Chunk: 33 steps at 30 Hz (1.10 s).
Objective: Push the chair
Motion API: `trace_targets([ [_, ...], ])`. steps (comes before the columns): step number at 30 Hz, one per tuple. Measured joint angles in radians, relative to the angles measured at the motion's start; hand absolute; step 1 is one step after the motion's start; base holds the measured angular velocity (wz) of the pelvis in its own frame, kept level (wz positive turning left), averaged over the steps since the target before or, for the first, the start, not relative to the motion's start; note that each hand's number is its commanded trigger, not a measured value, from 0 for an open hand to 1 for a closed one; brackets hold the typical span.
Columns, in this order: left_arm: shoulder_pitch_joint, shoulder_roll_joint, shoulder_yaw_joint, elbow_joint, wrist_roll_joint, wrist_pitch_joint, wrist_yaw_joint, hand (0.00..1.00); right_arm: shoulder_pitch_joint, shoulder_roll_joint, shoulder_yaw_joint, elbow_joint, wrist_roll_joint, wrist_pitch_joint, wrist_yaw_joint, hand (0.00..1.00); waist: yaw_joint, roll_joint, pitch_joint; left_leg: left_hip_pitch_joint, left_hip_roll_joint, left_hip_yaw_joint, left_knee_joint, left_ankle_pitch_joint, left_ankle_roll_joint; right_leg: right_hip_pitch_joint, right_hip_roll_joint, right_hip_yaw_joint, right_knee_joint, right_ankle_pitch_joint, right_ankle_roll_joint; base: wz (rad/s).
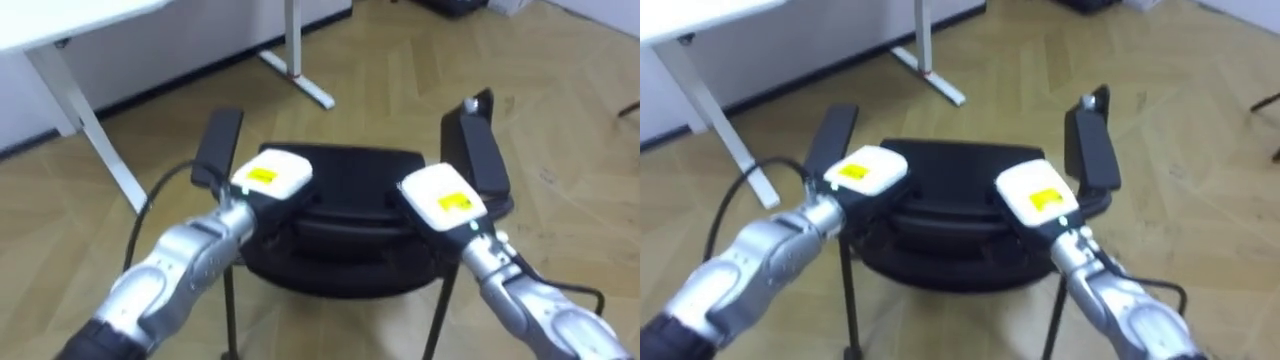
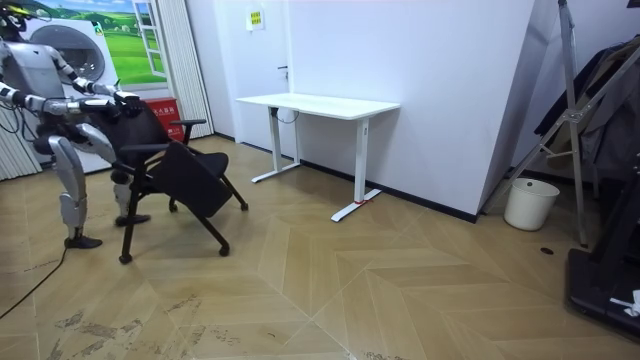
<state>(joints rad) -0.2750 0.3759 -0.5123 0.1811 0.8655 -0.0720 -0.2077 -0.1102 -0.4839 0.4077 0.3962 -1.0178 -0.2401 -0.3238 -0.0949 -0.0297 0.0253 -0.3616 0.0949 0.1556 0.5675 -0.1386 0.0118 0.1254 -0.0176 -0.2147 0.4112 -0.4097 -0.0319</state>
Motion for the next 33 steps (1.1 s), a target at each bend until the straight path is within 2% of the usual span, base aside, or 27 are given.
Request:
trace_targets([
  [1,0.008,0.003,0.000,0.000,-0.001,-0.016,-0.004,1.00,0.023,0.001,-0.005,-0.011,0.002,0.000,-0.002,1.00,0.005,-0.008,-0.0119,0.012,-0.011,0.011,0.005,0.006,0.031,-0.008,-0.014,0.005,0.030,-0.026,0.020,-0.24],
  [2,0.009,0.003,-0.001,-0.001,-0.001,-0.023,-0.005,1.00,0.035,0.001,-0.011,-0.019,0.002,0.000,-0.002,1.00,0.005,-0.014,-0.0160,0.016,-0.021,0.014,0.006,0.001,0.040,-0.008,-0.020,0.006,0.036,-0.034,0.028,-0.08],
  [4,0.007,0.005,0.001,-0.007,-0.001,-0.025,0.000,1.00,0.043,0.000,-0.022,-0.044,-0.001,0.005,-0.001,1.00,0.019,-0.017,-0.0168,0.021,-0.018,0.041,0.018,-0.012,0.066,-0.013,-0.028,0.017,0.041,-0.035,0.037,-0.24],
  [7,0.007,0.010,0.002,-0.015,-0.007,-0.024,0.004,1.00,0.043,-0.006,-0.022,-0.063,-0.003,0.013,-0.001,1.00,0.022,-0.010,-0.0165,0.018,-0.021,0.063,0.026,-0.027,0.073,-0.021,-0.046,0.030,0.041,-0.036,0.044,-0.19],
  [8,0.007,0.014,0.002,-0.022,-0.007,-0.024,0.003,1.00,0.042,-0.008,-0.022,-0.068,-0.004,0.013,-0.001,1.00,0.029,-0.013,-0.0177,0.017,-0.027,0.070,0.027,-0.037,0.070,-0.033,-0.058,0.040,0.057,-0.047,0.050,-0.29],
  [9,0.007,0.015,0.005,-0.025,-0.004,-0.030,0.003,1.00,0.043,-0.011,-0.023,-0.072,-0.004,0.013,-0.002,1.00,0.039,-0.025,-0.0246,0.017,-0.038,0.087,0.025,-0.044,0.075,-0.056,-0.077,0.056,0.089,-0.064,0.058,-0.33],
  [10,0.007,0.016,0.011,-0.026,-0.004,-0.038,0.006,1.00,0.043,-0.017,-0.026,-0.082,-0.001,0.013,-0.001,1.00,0.040,-0.033,-0.0280,0.016,-0.047,0.103,0.030,-0.055,0.081,-0.073,-0.093,0.068,0.123,-0.080,0.067,-0.23],
  [11,0.006,0.016,0.016,-0.026,-0.005,-0.044,0.007,1.00,0.042,-0.022,-0.026,-0.093,0.003,0.015,0.001,1.00,0.042,-0.037,-0.0265,0.015,-0.055,0.106,0.037,-0.062,0.086,-0.081,-0.105,0.071,0.145,-0.089,0.071,-0.19],
  [12,0.004,0.016,0.024,-0.025,-0.006,-0.057,0.015,1.00,0.037,-0.033,-0.026,-0.107,0.009,0.016,0.006,1.00,0.045,-0.044,-0.0244,0.013,-0.066,0.120,0.053,-0.083,0.102,-0.114,-0.130,0.072,0.224,-0.102,0.086,-0.25],
  [13,0.003,0.014,0.031,-0.021,-0.005,-0.061,0.025,1.00,0.027,-0.032,-0.025,-0.106,0.011,0.017,0.009,1.00,0.049,-0.045,-0.0228,0.013,-0.068,0.134,0.071,-0.100,0.108,-0.169,-0.159,0.060,0.344,-0.090,0.094,-0.28],
  [14,0.003,0.011,0.037,-0.015,-0.005,-0.064,0.027,1.00,0.021,-0.031,-0.022,-0.100,0.011,0.017,0.009,1.00,0.049,-0.045,-0.0214,0.015,-0.065,0.141,0.084,-0.111,0.112,-0.194,-0.175,0.048,0.403,-0.074,0.099,-0.30],
  [15,0.001,0.008,0.040,0.003,-0.005,-0.074,0.038,1.00,0.011,-0.030,-0.010,-0.090,0.018,0.021,0.012,1.00,0.055,-0.045,-0.0168,0.026,-0.064,0.151,0.101,-0.129,0.113,-0.237,-0.197,0.052,0.510,-0.031,0.106,-0.21],
  [16,-0.001,0.006,0.040,0.012,-0.005,-0.079,0.044,1.00,0.008,-0.030,-0.006,-0.086,0.023,0.023,0.014,1.00,0.054,-0.044,-0.0153,0.031,-0.064,0.152,0.106,-0.137,0.115,-0.255,-0.206,0.052,0.553,-0.003,0.104,-0.14],
  [17,-0.005,0.004,0.040,0.027,-0.004,-0.088,0.053,1.00,0.007,-0.029,-0.002,-0.077,0.025,0.023,0.015,1.00,0.048,-0.040,-0.0102,0.043,-0.065,0.151,0.111,-0.148,0.119,-0.286,-0.217,0.053,0.625,0.059,0.103,0.00],
  [19,-0.005,0.006,0.038,0.027,-0.004,-0.089,0.066,1.00,0.004,-0.026,0.001,-0.060,0.025,0.022,0.001,1.00,0.043,-0.020,0.0005,0.052,-0.052,0.146,0.121,-0.170,0.125,-0.348,-0.222,0.059,0.721,0.194,0.094,-0.11],
  [21,-0.008,0.014,0.038,0.028,-0.005,-0.091,0.077,1.00,-0.009,-0.020,0.007,-0.045,0.025,0.019,-0.007,1.00,0.046,-0.006,0.0059,0.053,-0.047,0.141,0.129,-0.184,0.132,-0.395,-0.224,0.063,0.771,0.260,0.092,-0.34],
  [22,-0.008,0.020,0.038,0.029,-0.008,-0.089,0.088,1.00,-0.024,-0.018,0.015,-0.036,0.025,0.018,-0.011,1.00,0.048,0.001,0.0085,0.054,-0.042,0.140,0.138,-0.197,0.136,-0.429,-0.215,0.058,0.782,0.259,0.098,-0.41],
  [23,-0.008,0.023,0.038,0.029,-0.010,-0.089,0.093,1.00,-0.033,-0.018,0.020,-0.034,0.025,0.017,-0.011,1.00,0.048,0.006,0.0116,0.054,-0.041,0.138,0.143,-0.201,0.138,-0.450,-0.208,0.055,0.786,0.246,0.101,-0.35],
  [24,-0.008,0.023,0.039,0.039,-0.011,-0.089,0.103,1.00,-0.042,-0.018,0.028,-0.026,0.025,0.017,-0.012,1.00,0.048,0.020,0.0138,0.058,-0.041,0.126,0.147,-0.207,0.141,-0.489,-0.198,0.040,0.785,0.216,0.100,-0.07],
  [25,-0.009,0.017,0.038,0.054,-0.011,-0.095,0.111,1.00,-0.042,-0.019,0.032,-0.023,0.025,0.018,-0.014,1.00,0.039,0.028,0.0110,0.063,-0.041,0.112,0.148,-0.212,0.142,-0.522,-0.184,0.019,0.759,0.197,0.101,0.11],
  [26,-0.010,0.017,0.038,0.064,-0.011,-0.101,0.115,1.00,-0.041,-0.019,0.034,-0.023,0.025,0.019,-0.014,1.00,0.035,0.036,0.0144,0.069,-0.040,0.108,0.148,-0.213,0.141,-0.536,-0.177,0.013,0.731,0.191,0.103,0.29],
  [28,-0.012,0.021,0.037,0.087,-0.015,-0.122,0.128,1.00,-0.036,-0.014,0.039,-0.024,0.025,0.020,-0.013,1.00,0.014,0.031,0.0113,0.079,-0.040,0.100,0.161,-0.228,0.138,-0.579,-0.154,0.011,0.554,0.186,0.102,0.27],
  [29,-0.012,0.024,0.037,0.087,-0.020,-0.123,0.128,1.00,-0.035,-0.012,0.039,-0.025,0.025,0.020,-0.012,1.00,0.010,0.029,0.0098,0.078,-0.041,0.098,0.168,-0.234,0.137,-0.586,-0.153,0.009,0.499,0.187,0.101,0.25],
  [30,-0.012,0.029,0.037,0.087,-0.027,-0.125,0.128,1.00,-0.035,-0.011,0.039,-0.030,0.025,0.020,-0.008,1.00,0.001,0.025,0.0071,0.073,-0.044,0.090,0.183,-0.247,0.133,-0.590,-0.153,0.007,0.396,0.194,0.090,0.26],
  [33,-0.012,0.032,0.037,0.089,-0.030,-0.126,0.126,1.00,-0.033,-0.013,0.039,-0.041,0.025,0.020,0.000,1.00,-0.012,0.018,-0.0011,0.080,-0.054,0.077,0.208,-0.280,0.121,-0.585,-0.152,0.022,0.278,0.212,0.073,0.13],
])
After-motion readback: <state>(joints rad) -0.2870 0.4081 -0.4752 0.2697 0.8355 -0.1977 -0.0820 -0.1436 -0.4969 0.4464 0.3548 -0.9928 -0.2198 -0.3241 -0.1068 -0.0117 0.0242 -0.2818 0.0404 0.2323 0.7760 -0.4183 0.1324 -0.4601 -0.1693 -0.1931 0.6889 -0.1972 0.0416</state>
